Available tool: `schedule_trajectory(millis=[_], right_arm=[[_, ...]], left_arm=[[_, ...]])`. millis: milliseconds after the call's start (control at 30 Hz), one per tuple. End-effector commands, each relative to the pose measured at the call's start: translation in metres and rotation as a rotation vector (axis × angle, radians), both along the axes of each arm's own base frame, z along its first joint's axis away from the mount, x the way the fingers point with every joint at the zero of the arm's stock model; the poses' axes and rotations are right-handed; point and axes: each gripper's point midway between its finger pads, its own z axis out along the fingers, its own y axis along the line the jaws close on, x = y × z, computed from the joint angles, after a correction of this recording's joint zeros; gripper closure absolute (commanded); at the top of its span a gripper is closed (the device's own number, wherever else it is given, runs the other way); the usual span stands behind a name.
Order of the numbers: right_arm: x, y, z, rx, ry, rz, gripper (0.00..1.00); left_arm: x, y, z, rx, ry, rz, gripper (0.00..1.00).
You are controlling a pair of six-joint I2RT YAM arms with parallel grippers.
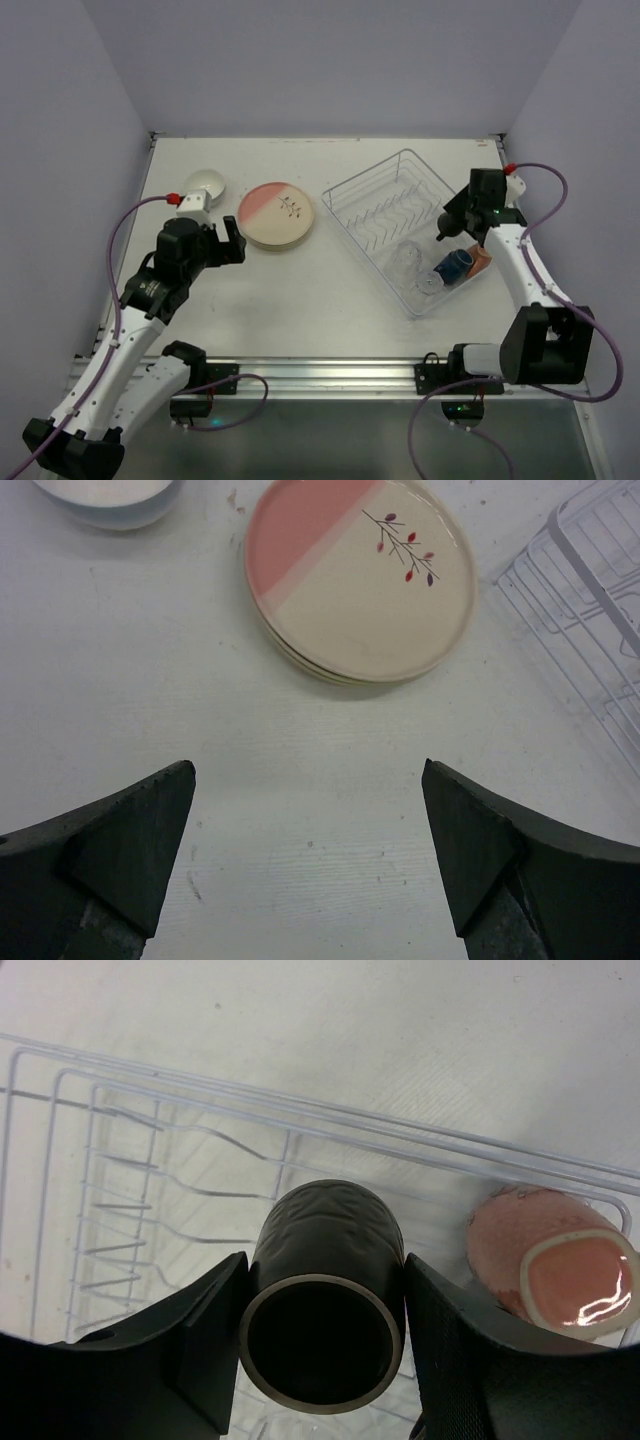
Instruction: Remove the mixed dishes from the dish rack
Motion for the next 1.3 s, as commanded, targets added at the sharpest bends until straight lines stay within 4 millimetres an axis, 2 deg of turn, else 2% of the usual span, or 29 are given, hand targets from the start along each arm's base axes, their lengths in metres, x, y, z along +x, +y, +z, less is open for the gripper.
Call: schedule_trajectory(millis=[0, 67, 133, 167, 233, 267, 300, 333, 367, 400, 433, 467, 500, 533, 567, 600, 633, 667, 733, 767, 833, 867, 900, 1067, 1167, 1267], right_arm=[[-0.002, 0.008, 0.062, 0.017, -0.189, 0.057, 1.0], [-0.006, 0.015, 0.079, 0.029, -0.246, 0.096, 1.0], [-0.016, 0.03, 0.099, 0.072, -0.32, 0.171, 1.0], [-0.017, 0.038, 0.109, 0.092, -0.363, 0.209, 1.0], [-0.026, 0.067, 0.132, 0.174, -0.469, 0.352, 1.0], [-0.03, 0.078, 0.139, 0.205, -0.506, 0.413, 1.0], [-0.039, 0.102, 0.148, 0.272, -0.542, 0.539, 1.0], [-0.05, 0.115, 0.154, 0.313, -0.574, 0.606, 1.0], [-0.054, 0.126, 0.167, 0.335, -0.635, 0.679, 1.0], [-0.061, 0.136, 0.173, 0.365, -0.669, 0.745, 1.0], [-0.077, 0.156, 0.184, 0.422, -0.728, 0.881, 1.0], [-0.085, 0.165, 0.19, 0.444, -0.759, 0.949, 1.0], [-0.092, 0.171, 0.192, 0.464, -0.778, 1.011, 1.0], [-0.104, 0.18, 0.187, 0.509, -0.768, 1.086, 1.0], [-0.107, 0.184, 0.194, 0.496, -0.812, 1.135, 1.0], [-0.114, 0.193, 0.193, 0.514, -0.816, 1.188, 1.0], [-0.118, 0.196, 0.19, 0.539, -0.81, 1.201, 1.0], [-0.124, 0.199, 0.195, 0.535, -0.84, 1.249, 1.0], [-0.133, 0.205, 0.199, 0.556, -0.875, 1.303, 1.0], [-0.14, 0.209, 0.201, 0.57, -0.881, 1.345, 1.0], [-0.15, 0.215, 0.203, 0.588, -0.901, 1.384, 1.0], [-0.151, 0.216, 0.206, 0.576, -0.92, 1.394, 1.0], [-0.155, 0.222, 0.206, 0.579, -0.923, 1.412, 1.0], [-0.148, 0.233, 0.203, 0.54, -0.943, 1.428, 1.0], [-0.144, 0.233, 0.201, 0.551, -0.96, 1.413, 1.0], [-0.144, 0.233, 0.198, 0.533, -0.98, 1.425, 1.0]], left_arm=[[0.0, -0.008, 0.019, -0.018, -0.073, -0.056, 0.0], [-0.002, -0.016, 0.024, -0.037, -0.087, -0.106, 0.0], [-0.005, -0.025, 0.031, -0.071, -0.093, -0.14, 0.0], [-0.01, -0.042, 0.037, -0.143, -0.089, -0.218, 0.0], [-0.011, -0.068, 0.051, -0.242, -0.126, -0.33, 0.0], [-0.022, -0.093, 0.058, -0.347, -0.11, -0.452, 0.0], [-0.026, -0.105, 0.063, -0.408, -0.112, -0.512, 0.0], [-0.025, -0.12, 0.08, -0.475, -0.186, -0.598, 0.0], [-0.044, -0.138, 0.093, -0.596, -0.162, -0.723, 0.0], [-0.045, -0.148, 0.098, -0.655, -0.166, -0.772, 0.0], [-0.052, -0.16, 0.119, -0.734, -0.22, -0.845, 0.0], [-0.054, -0.167, 0.127, -0.76, -0.244, -0.872, 0.0], [-0.049, -0.175, 0.126, -0.781, -0.234, -0.883, 0.0], [-0.05, -0.185, 0.132, -0.802, -0.251, -0.909, 0.0], [-0.049, -0.193, 0.142, -0.842, -0.24, -0.913, 0.0], [-0.042, -0.205, 0.133, -0.865, -0.186, -0.918, 0.0], [-0.044, -0.213, 0.141, -0.893, -0.205, -0.953, 0.0], [-0.053, -0.226, 0.144, -0.936, -0.17, -0.984, 0.0], [-0.05, -0.246, 0.147, -0.966, -0.158, -1.001, 0.0], [-0.044, -0.252, 0.142, -0.969, -0.134, -0.985, 0.0], [-0.046, -0.261, 0.15, -0.992, -0.149, -0.993, 0.0], [-0.04, -0.265, 0.148, -1.007, -0.14, -0.962, 0.0], [-0.04, -0.269, 0.155, -1.019, -0.152, -0.964, 0.0], [-0.048, -0.291, 0.17, -1.071, -0.153, -0.987, 0.02], [-0.055, -0.3, 0.172, -1.079, -0.148, -1.002, 0.09], [-0.059, -0.302, 0.169, -1.086, -0.132, -1.002, 0.23]])
